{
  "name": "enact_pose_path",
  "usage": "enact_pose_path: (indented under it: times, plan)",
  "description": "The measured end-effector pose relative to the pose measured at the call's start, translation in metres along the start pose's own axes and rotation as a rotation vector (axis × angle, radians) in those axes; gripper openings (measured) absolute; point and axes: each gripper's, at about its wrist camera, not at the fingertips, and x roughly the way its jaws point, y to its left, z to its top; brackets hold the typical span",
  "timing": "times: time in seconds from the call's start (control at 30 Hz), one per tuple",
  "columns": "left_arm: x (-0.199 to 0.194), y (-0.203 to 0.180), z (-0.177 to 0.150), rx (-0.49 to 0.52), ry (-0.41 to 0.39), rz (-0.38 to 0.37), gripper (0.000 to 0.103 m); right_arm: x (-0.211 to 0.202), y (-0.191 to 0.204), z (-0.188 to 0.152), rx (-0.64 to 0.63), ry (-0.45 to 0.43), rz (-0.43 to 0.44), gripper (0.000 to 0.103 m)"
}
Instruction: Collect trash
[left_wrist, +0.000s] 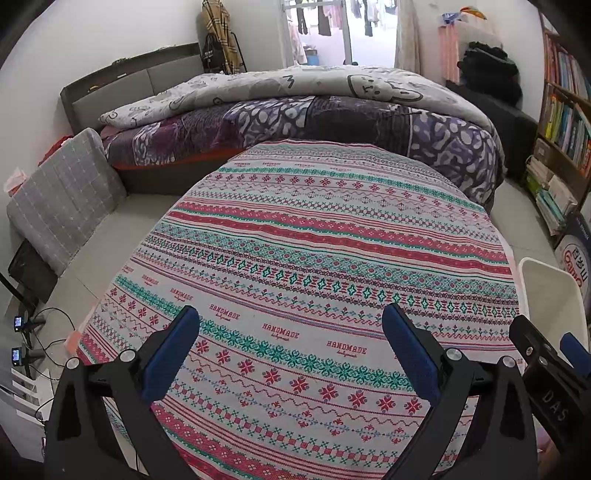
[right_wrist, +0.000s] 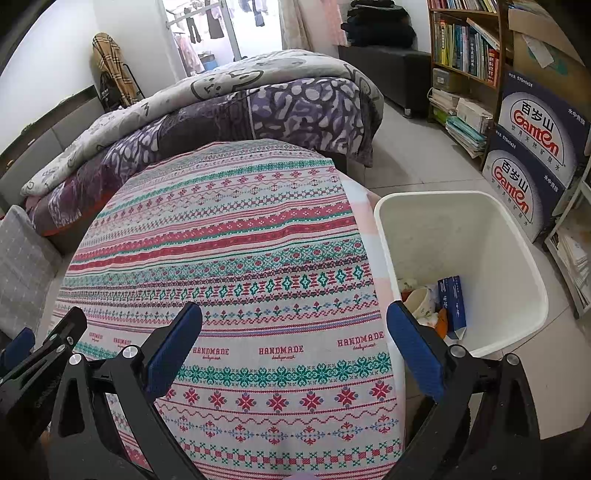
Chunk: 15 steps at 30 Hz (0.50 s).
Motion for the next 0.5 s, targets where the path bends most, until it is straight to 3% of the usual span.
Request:
enact_pose_path:
  times: [0.2, 0.5]
  plan:
    - [-0.0077, -0.0048, -0.0008, 0.026, -0.040, -0.010, 0.091, 0.0018, 0.0008, -0.0003, 0.003, 0.008, 0.003, 0.096]
    - [-0.0063, -0.0032, -0.0007, 0.024, -0.035, -0.015, 0.090, 0.0016, 0.0005, -0.0002, 0.003, 0.005, 0.000, 0.096]
